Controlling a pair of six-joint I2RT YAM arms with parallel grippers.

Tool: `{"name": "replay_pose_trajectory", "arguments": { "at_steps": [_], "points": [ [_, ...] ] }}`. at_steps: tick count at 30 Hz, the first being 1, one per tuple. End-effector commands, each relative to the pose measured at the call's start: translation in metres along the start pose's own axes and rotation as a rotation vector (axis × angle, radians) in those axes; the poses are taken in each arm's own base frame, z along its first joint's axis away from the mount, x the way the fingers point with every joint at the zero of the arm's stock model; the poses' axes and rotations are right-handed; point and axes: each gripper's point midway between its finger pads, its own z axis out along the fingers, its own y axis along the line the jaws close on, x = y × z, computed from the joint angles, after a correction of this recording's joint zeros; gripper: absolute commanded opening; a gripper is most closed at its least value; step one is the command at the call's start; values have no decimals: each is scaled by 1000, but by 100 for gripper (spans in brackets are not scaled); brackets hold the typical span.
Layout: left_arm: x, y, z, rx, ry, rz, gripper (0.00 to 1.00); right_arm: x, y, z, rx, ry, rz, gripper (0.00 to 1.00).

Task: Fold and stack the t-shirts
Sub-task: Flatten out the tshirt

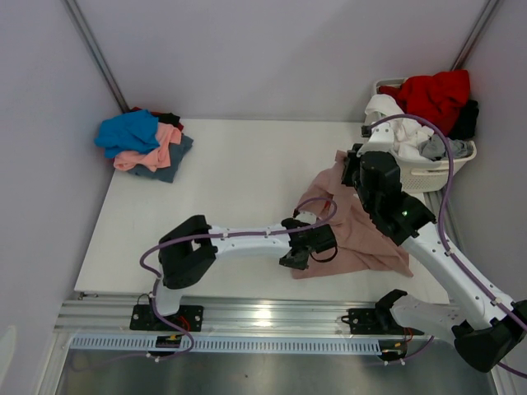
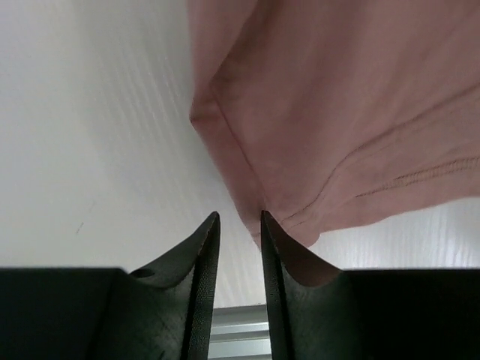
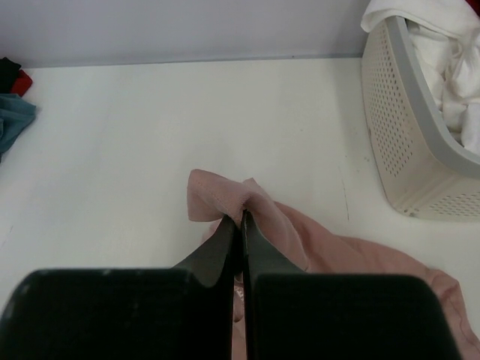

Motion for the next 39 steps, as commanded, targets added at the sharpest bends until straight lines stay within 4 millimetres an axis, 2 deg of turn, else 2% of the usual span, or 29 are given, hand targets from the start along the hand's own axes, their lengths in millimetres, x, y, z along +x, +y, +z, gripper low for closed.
{"name": "replay_pose_trajectory", "arguments": {
  "at_steps": [1, 2, 4, 5, 7, 8, 10, 11, 12, 15, 18, 26, 34, 39],
  "points": [
    [-15, -3, -8, -104, -125, -186, 32, -2, 10, -5, -45, 1, 17, 0],
    [-25, -7, -14, -109, -168, -209, 33, -2, 11, -5, -47, 4, 13, 0],
    [-18, 1, -13, -181, -163, -277, 34, 1, 16, -4, -60, 15, 1, 0],
    [-27, -7, -20, -171, -172, -315, 33, 2, 17, -4, -62, 18, -3, 0],
    [-22, -6, -17, -224, -151, -388, 32, 3, 20, -4, -63, 25, -11, 0],
    [-24, -9, -27, -232, -134, -415, 31, 3, 21, -5, -64, 25, -9, 0],
    [-25, -12, -32, -253, -121, -484, 31, 8, 22, -4, -67, 38, -14, 0],
    [-17, -2, -30, -318, -98, -480, 32, 11, 22, -4, -67, 43, -18, 0],
    [-15, -5, -33, -327, -85, -537, 34, 13, 23, -5, -70, 49, -21, 0],
    [0, 0, -27, -368, -37, -549, 39, 19, 22, -6, -67, 63, -27, 0],
    [3, 2, -27, -378, -24, -556, 43, 25, 24, -9, -78, 74, -25, 0],
    [25, 8, -11, -391, 23, -574, 44, 32, 22, -16, -74, 93, -30, 0],
    [18, -8, -1, -309, 13, -565, 43, 26, 24, -20, -82, 83, -47, 0],
    [12, -17, -13, -243, 5, -586, 42, 35, 24, -21, -82, 98, -60, 0]
  ]
}}
